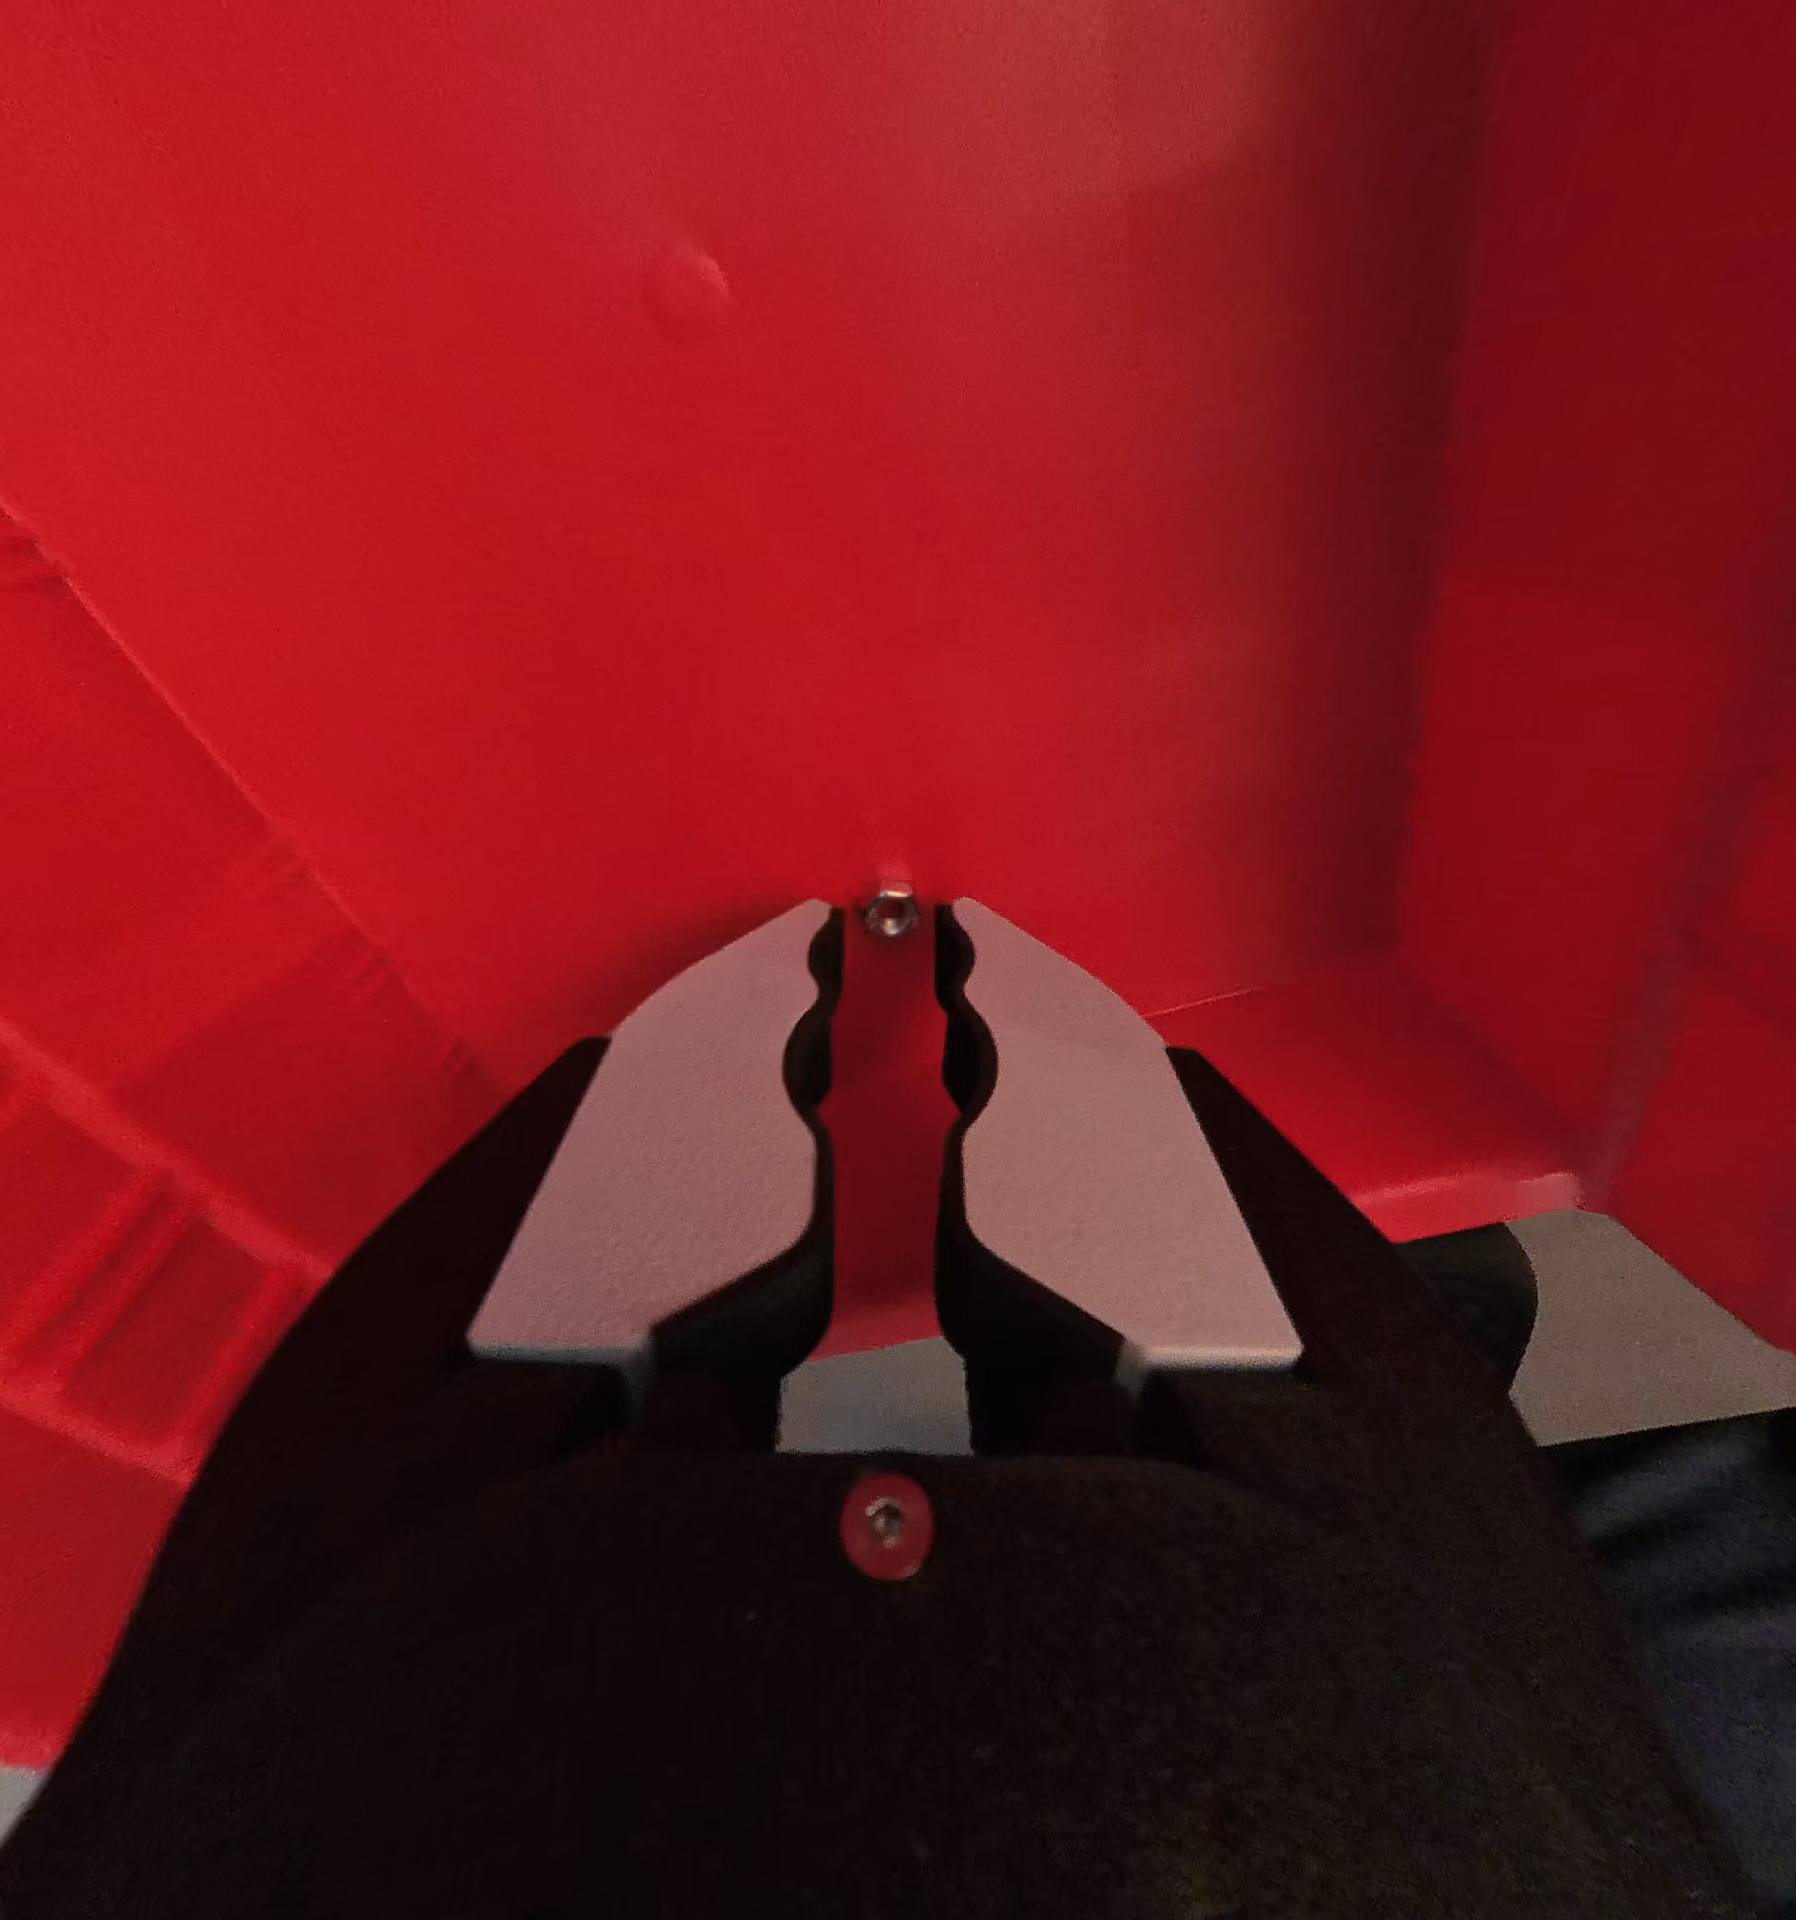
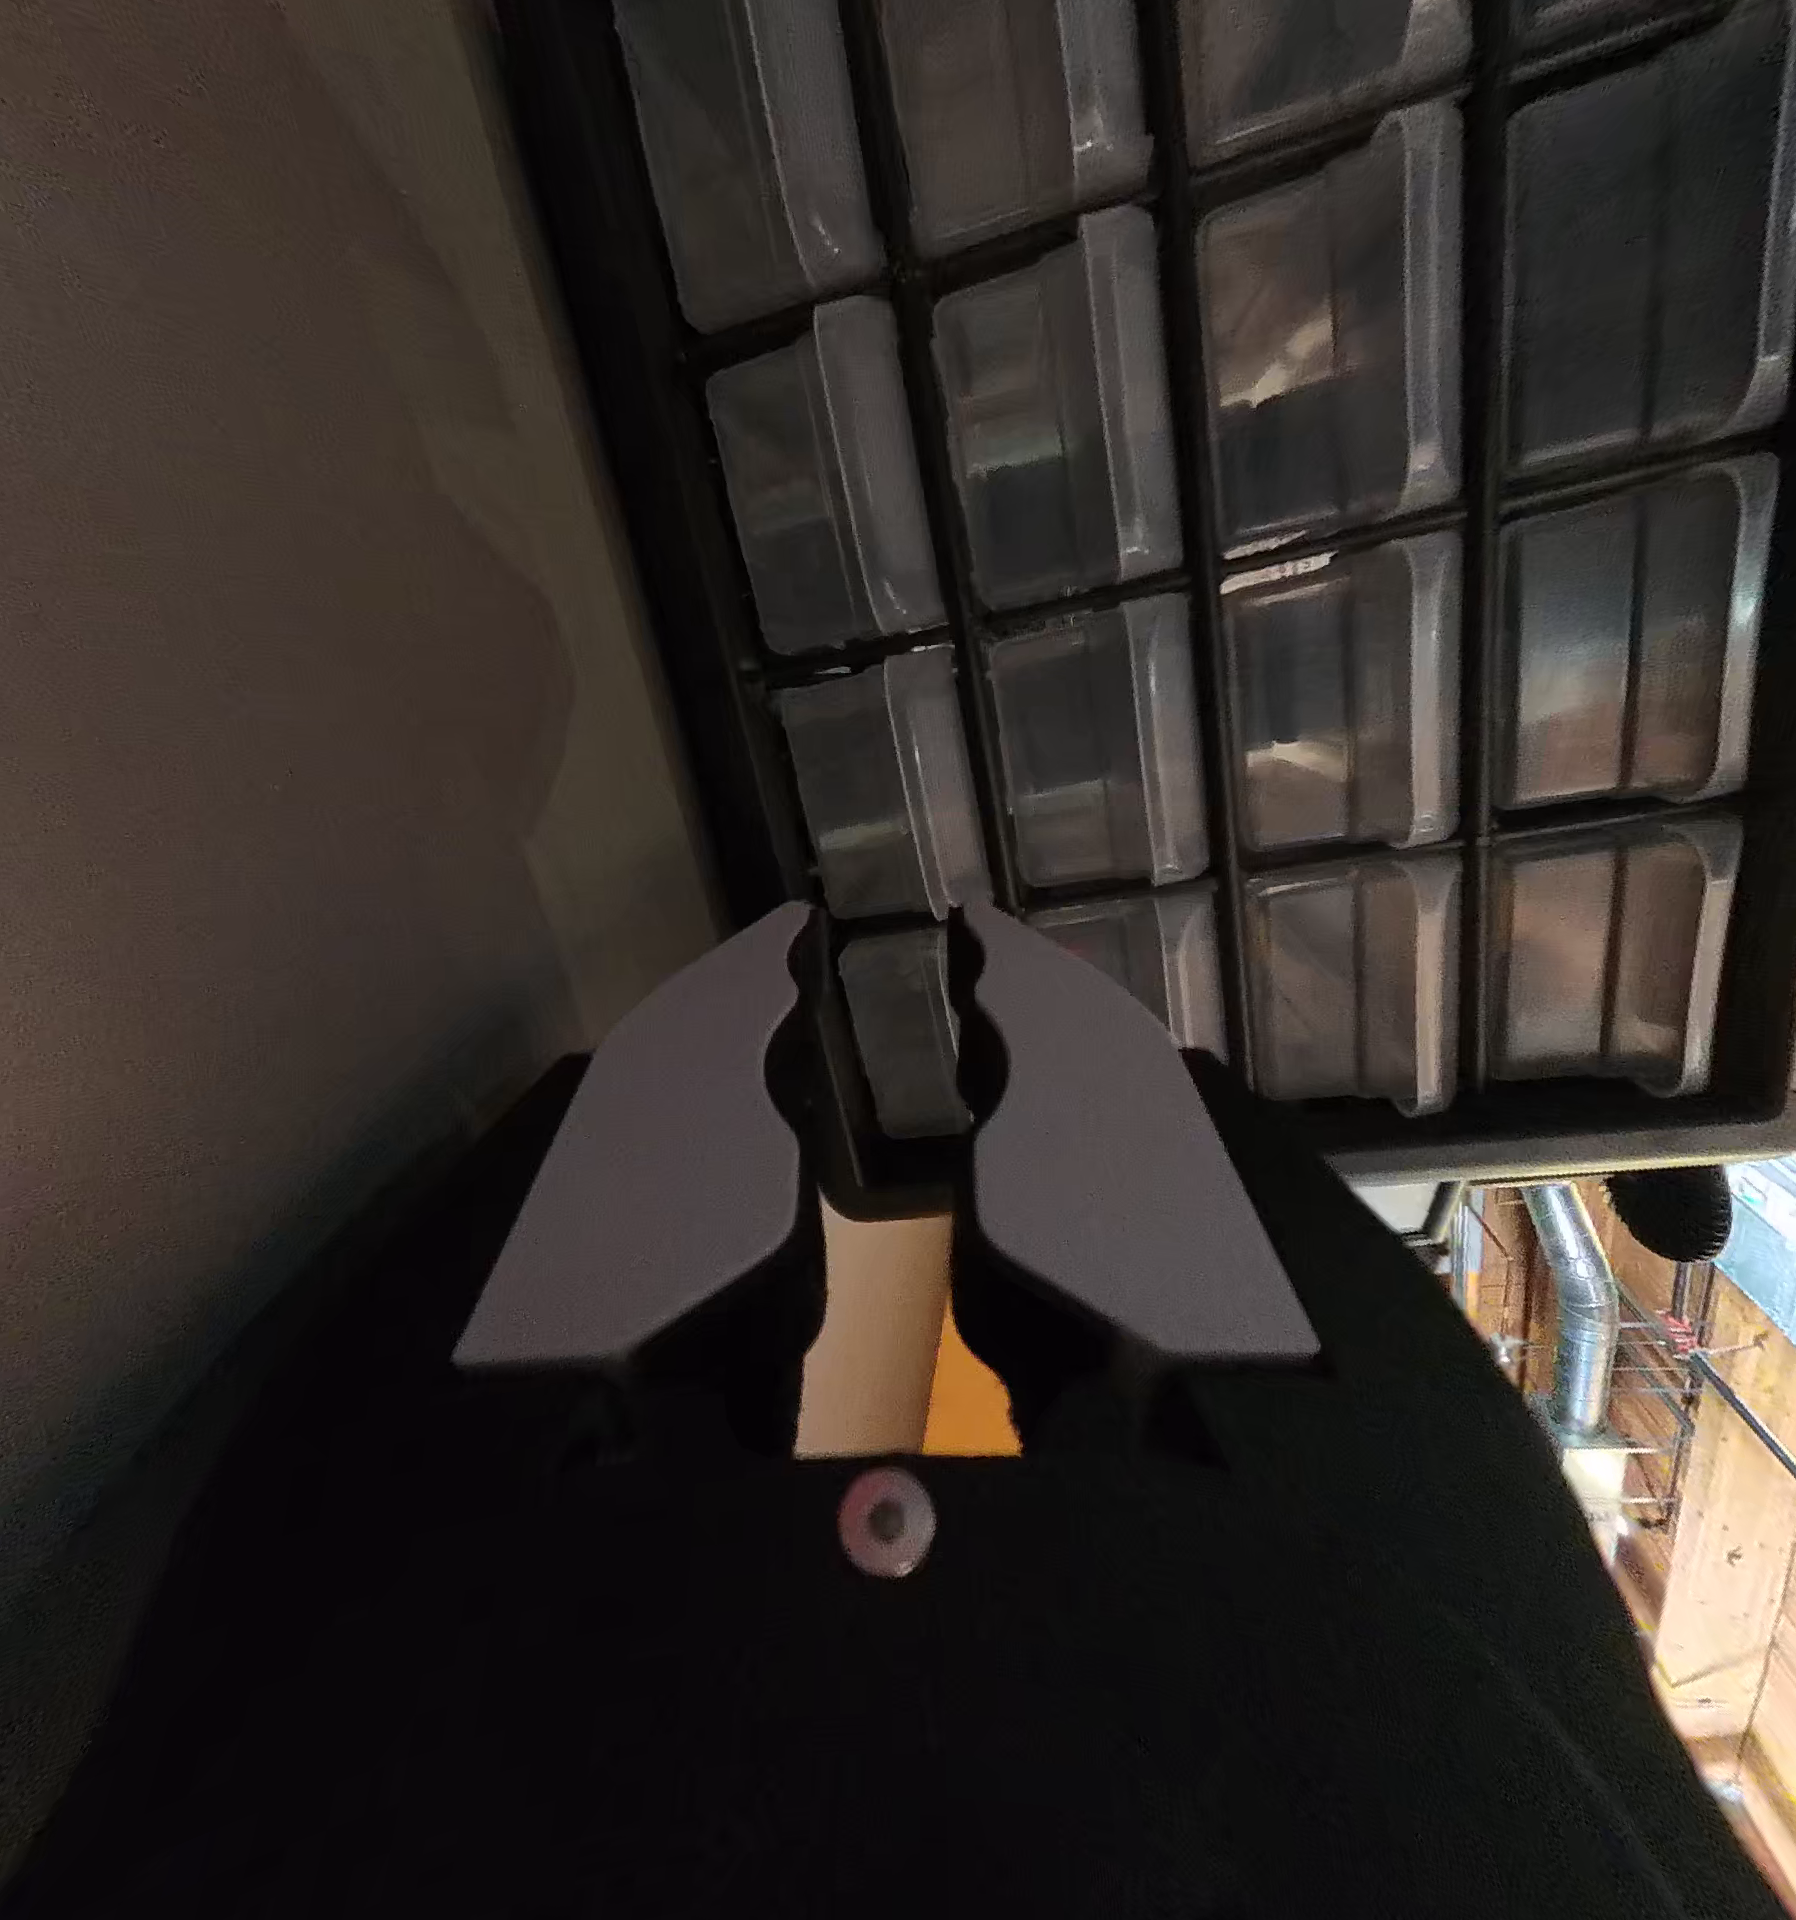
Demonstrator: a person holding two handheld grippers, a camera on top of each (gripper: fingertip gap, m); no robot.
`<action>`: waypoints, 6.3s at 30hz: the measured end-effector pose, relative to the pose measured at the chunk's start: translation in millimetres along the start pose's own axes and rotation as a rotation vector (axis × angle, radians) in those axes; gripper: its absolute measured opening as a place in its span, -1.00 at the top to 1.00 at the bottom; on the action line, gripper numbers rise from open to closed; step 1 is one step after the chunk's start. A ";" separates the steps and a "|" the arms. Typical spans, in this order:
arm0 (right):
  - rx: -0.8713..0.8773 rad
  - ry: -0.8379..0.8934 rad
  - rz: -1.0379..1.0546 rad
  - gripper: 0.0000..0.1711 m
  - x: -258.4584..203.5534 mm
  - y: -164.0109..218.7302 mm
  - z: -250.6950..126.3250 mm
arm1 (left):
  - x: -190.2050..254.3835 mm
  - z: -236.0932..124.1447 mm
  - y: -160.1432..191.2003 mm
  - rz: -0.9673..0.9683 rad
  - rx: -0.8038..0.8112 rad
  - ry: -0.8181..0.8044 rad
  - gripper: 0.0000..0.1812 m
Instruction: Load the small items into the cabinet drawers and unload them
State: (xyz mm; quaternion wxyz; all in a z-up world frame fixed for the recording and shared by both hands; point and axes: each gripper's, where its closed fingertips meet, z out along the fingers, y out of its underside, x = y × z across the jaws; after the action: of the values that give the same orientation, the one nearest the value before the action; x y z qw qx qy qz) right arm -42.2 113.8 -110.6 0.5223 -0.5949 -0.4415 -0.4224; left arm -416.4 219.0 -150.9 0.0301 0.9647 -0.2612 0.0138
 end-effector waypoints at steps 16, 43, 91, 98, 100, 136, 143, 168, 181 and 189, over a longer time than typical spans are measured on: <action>0.153 -0.042 -0.069 0.75 -23.2 -72.9 1.1 | -7.3 -21.3 -0.2 -0.003 0.074 -0.038 0.88; 0.194 0.074 -0.174 0.86 -20.1 -130.5 18.4 | 157.5 -108.9 -5.0 0.552 0.384 0.074 0.88; 0.226 -0.005 -0.129 0.85 -31.9 -144.2 -17.7 | 225.7 -101.1 -23.0 0.775 0.432 -0.070 0.75; 0.180 0.001 -0.091 0.84 -28.5 -137.5 9.6 | 194.8 -156.8 -15.0 0.671 0.650 -0.038 0.76; 0.164 0.005 -0.070 0.84 -26.6 -133.7 17.7 | 193.1 -171.9 -11.6 0.670 0.718 -0.029 0.76; -0.005 0.355 0.474 0.74 123.5 36.7 -12.9 | 342.9 -210.5 -34.9 0.988 1.384 -0.215 0.28; 0.029 0.438 0.758 0.74 153.9 83.6 -31.4 | 374.9 -176.5 -96.9 1.101 1.445 -0.679 0.42; 0.046 0.510 0.976 0.75 179.2 117.4 -54.6 | 424.5 -179.3 -122.1 1.269 1.592 -1.277 0.75; 0.046 0.481 0.972 0.75 176.8 113.8 -51.6 | 429.4 -172.8 -107.1 1.256 1.617 -1.270 0.93; 0.093 0.405 0.938 0.77 172.8 97.7 -47.0 | 438.2 -170.3 -71.6 1.263 1.684 -1.248 0.94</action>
State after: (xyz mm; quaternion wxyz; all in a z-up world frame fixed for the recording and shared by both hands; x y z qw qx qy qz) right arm 94.0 75.2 36.3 0.7566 -0.6114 -0.0355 -0.2291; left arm -3.8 71.3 33.9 -0.7459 0.2275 -0.5626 -0.2745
